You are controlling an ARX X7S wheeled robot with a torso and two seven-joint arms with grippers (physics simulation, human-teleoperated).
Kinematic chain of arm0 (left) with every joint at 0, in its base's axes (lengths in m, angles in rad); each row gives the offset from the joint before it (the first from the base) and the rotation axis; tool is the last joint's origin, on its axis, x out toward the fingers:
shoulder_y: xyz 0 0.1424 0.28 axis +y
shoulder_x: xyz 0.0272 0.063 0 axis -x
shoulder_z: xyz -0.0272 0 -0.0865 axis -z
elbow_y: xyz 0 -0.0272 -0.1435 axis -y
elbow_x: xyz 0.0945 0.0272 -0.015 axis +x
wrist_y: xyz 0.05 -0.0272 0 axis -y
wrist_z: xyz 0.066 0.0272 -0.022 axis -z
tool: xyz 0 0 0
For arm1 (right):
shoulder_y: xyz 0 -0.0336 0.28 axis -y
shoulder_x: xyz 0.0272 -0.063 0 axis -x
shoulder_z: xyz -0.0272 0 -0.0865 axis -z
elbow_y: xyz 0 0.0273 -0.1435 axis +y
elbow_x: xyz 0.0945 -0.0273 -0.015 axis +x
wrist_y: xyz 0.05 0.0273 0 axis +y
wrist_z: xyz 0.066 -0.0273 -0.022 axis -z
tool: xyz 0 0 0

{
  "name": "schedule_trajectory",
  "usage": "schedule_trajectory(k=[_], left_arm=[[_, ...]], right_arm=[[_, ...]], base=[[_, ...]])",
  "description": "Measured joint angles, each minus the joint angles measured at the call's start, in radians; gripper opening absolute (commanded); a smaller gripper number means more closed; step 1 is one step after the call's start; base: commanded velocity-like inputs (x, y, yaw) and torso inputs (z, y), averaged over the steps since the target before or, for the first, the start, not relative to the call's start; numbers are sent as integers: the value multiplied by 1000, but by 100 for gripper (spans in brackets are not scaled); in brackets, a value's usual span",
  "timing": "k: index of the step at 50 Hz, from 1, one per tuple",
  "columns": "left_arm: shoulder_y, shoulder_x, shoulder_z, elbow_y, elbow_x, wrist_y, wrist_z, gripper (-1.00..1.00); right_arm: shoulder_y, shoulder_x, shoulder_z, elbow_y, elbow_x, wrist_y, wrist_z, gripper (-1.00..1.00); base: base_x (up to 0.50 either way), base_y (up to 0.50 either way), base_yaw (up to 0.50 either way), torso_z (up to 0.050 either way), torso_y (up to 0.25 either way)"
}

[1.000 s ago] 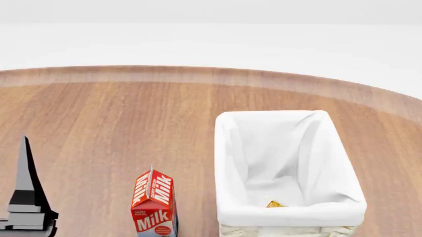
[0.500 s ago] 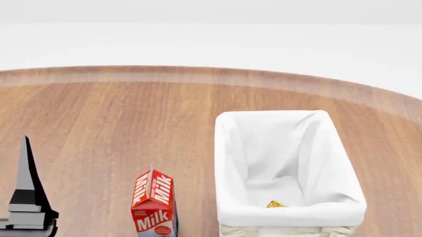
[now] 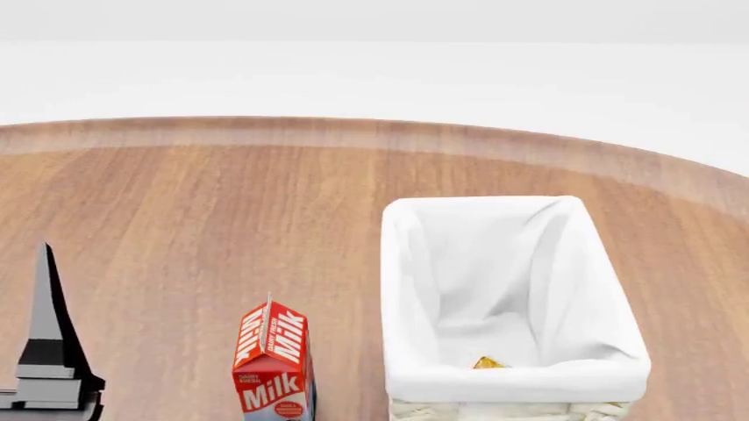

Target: Pick up the alphabet soup and the tomato sauce, and put them in the basket.

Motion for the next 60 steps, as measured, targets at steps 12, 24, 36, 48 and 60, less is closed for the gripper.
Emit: schedule_trajectory(k=[12,24,36,48,60], left_arm=[[0,-1,1,-6,-1,6,-1,100],[-2,-4,2,-1,-3,2,-3,100],[0,-6,2,3,-4,0,-6,100],[-4,-7,5,6,-7,-6,-7,100],[-7,-9,6,11,-9,-12,-10,100]], right_arm=[[-6,-8,-8,28,-14,-16,-18,100],[-12,-16,-16,46,-24,-25,-29,100],[-19,-12,-21,39,-28,-43,-24,-100],[11,33,15,-61,5,-34,34,-100],[71,102,108,-202,75,-47,103,-100]], base=[[0,0,0,0,0],[0,0,0,0,0],[0,0,0,0,0],[0,0,0,0,0],[0,0,0,1,0]])
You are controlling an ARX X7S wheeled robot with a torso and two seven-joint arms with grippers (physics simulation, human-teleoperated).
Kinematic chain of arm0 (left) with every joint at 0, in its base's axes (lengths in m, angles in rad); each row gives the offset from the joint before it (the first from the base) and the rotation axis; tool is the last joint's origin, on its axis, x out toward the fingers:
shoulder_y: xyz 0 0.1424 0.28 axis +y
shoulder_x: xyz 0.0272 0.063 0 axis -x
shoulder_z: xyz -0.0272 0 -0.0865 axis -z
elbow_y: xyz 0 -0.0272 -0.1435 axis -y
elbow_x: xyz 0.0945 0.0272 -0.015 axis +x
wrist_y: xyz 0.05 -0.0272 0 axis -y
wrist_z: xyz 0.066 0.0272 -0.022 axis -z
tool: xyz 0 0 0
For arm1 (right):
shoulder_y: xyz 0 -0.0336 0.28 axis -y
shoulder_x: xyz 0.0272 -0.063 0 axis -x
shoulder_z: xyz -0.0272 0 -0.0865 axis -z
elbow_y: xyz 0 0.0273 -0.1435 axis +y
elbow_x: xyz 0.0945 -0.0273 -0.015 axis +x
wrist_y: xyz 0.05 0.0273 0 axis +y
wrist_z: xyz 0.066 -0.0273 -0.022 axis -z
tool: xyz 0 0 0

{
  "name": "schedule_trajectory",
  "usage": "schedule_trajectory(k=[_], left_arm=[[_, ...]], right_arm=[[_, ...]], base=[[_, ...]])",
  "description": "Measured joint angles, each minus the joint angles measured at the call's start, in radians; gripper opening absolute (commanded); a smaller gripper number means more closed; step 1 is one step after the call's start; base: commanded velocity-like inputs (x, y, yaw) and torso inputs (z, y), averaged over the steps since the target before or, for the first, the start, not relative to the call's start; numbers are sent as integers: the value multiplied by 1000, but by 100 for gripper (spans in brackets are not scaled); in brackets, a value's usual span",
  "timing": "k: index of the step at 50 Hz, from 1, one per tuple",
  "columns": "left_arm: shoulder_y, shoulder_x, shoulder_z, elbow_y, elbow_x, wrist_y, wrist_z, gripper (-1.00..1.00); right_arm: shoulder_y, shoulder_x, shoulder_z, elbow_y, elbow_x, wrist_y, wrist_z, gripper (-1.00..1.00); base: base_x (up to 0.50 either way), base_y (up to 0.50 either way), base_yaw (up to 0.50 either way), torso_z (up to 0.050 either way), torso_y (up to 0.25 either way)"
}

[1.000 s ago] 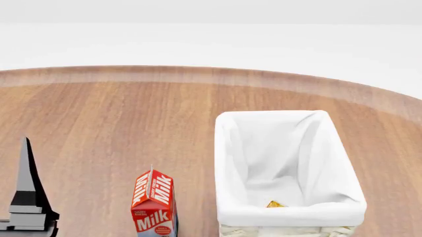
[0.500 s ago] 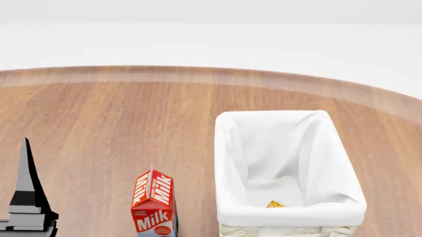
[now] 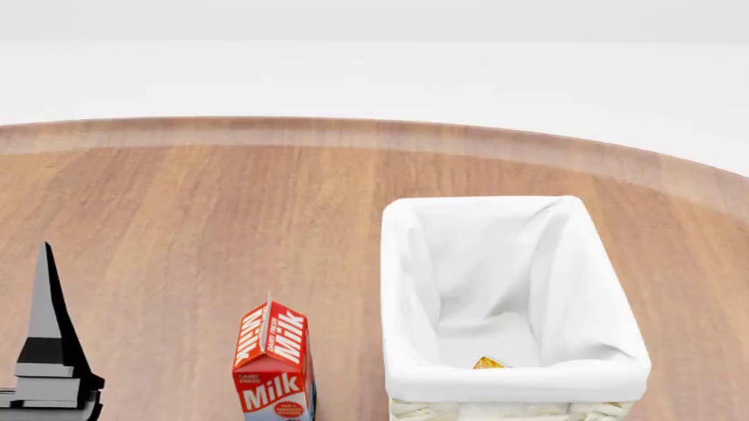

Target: Pick up the alphabet soup and the tomato sauce, and put them in the basket.

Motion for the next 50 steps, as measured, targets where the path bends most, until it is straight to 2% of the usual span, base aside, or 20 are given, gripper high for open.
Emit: schedule_trajectory(k=[27,36,50], left_arm=[[-1,-5,5,6,1,-8,-6,100],[-1,-6,7,4,2,-5,-7,100],[-4,-7,10,6,3,-7,-10,100]], right_arm=[[248,139,244,-202,281,-32,164,-100],[333,155,307,-164,328,-51,170,-100],[413,132,361,9,308,-93,99,-100]], base=[[0,0,0,0,0],[0,0,0,0,0],[0,0,0,0,0]])
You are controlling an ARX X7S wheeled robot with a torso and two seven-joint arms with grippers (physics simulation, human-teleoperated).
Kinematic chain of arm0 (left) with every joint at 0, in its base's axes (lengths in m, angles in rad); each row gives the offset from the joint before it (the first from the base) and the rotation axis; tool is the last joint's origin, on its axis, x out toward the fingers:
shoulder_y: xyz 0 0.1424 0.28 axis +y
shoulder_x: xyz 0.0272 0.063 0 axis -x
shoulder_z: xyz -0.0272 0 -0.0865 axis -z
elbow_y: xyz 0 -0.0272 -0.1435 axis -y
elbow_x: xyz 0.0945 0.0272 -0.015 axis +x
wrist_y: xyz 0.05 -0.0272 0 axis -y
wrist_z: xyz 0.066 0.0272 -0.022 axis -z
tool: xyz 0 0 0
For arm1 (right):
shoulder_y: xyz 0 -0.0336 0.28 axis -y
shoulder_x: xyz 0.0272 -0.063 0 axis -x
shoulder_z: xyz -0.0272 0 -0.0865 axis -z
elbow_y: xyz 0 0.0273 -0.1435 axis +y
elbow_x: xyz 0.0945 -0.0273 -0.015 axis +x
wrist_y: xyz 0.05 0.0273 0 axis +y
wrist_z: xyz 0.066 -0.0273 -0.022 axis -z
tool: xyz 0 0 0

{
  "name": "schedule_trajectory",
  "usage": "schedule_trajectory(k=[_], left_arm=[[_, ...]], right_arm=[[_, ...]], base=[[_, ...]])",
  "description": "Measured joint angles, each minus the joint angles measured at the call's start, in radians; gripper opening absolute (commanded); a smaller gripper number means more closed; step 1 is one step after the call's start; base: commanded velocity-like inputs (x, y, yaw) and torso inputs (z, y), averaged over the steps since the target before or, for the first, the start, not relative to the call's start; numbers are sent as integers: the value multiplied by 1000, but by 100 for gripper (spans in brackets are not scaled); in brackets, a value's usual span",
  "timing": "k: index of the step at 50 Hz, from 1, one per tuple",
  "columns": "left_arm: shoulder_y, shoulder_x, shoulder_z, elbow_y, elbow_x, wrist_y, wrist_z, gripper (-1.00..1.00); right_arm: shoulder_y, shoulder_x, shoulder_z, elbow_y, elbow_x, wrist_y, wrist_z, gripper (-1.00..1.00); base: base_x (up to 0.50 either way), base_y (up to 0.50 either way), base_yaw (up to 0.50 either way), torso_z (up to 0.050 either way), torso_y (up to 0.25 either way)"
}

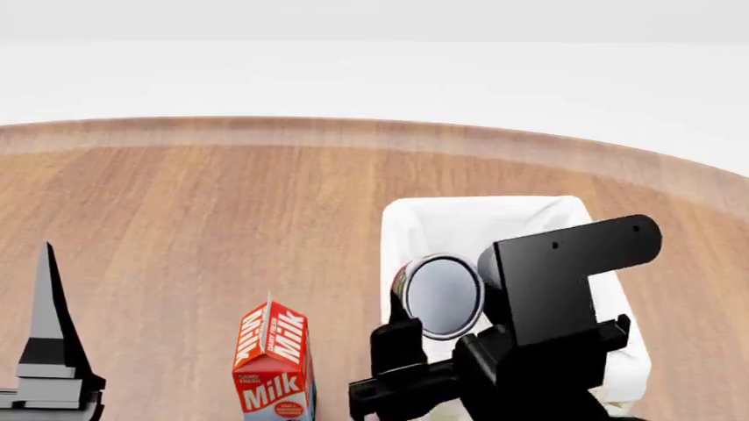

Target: Pick up the alphabet soup and the tomato sauce, and put them in the basket.

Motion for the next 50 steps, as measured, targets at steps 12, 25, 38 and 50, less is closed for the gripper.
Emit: schedule_trajectory(k=[12,25,38,50], left_arm=[[-4,0,5,-3,1,-1,-1,100],[-8,-1,8,-5,-1,-1,-1,100],[-13,-1,12,-4,-3,-4,-2,100],[-17,-1,16,-10,-3,-4,-2,100]], right_arm=[[85,-45,10,197,-50,-11,-58,-100],[155,-121,-8,418,-131,-41,-139,-100],[218,-234,-69,681,-251,-91,-255,-100],[289,-362,-113,1016,-350,-168,-385,-100]], base=[[0,0,0,0,0],[0,0,0,0,1],[0,0,0,0,0],[0,0,0,0,0]])
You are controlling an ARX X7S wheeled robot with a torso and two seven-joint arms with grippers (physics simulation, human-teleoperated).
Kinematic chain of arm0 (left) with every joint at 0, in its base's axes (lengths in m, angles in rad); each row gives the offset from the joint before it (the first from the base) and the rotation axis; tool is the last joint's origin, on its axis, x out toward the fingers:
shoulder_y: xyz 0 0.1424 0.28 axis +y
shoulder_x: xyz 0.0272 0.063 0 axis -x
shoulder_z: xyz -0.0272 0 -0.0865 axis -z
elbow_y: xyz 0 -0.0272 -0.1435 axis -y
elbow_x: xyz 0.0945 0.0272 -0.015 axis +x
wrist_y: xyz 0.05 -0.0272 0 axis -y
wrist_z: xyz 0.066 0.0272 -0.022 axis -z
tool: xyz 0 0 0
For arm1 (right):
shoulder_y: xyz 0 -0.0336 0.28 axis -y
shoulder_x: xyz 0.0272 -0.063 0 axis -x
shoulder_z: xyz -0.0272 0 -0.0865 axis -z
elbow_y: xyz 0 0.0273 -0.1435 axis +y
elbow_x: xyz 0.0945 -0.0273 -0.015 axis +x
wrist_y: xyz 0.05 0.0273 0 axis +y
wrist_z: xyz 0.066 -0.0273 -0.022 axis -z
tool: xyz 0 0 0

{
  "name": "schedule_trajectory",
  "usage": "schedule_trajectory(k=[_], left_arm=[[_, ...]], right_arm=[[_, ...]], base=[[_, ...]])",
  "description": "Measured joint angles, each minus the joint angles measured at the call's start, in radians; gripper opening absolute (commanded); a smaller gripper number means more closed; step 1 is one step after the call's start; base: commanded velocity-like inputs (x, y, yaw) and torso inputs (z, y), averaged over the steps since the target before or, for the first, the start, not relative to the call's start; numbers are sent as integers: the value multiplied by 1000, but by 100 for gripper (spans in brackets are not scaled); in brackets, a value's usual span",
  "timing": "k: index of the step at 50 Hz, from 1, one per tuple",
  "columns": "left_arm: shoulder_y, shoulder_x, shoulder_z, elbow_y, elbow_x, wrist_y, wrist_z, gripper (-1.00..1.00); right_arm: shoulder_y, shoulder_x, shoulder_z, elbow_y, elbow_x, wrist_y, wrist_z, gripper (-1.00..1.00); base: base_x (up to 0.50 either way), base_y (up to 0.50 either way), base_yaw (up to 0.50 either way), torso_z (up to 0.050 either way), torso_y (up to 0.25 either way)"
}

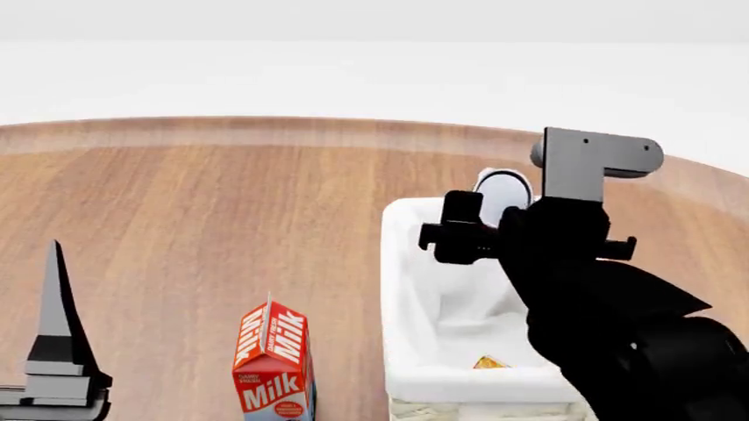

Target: Pick up the alphabet soup and the tomato sauce, and put them in the basket.

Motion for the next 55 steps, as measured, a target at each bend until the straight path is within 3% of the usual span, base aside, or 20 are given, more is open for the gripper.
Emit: schedule_trajectory(k=[13,23,55], left_arm=[[-4,0,6,1,1,-3,-1,100],[-3,-2,6,4,0,-3,-3,100],[-3,-7,6,1,-7,-1,-7,100]], right_arm=[[75,-156,-45,459,-111,-147,-163,-100],[106,-237,-66,674,-165,-221,-238,-100],[105,-271,-45,747,-216,-236,-272,-100]], base=[[0,0,0,0,0],[0,0,0,1,1],[0,0,0,0,0]])
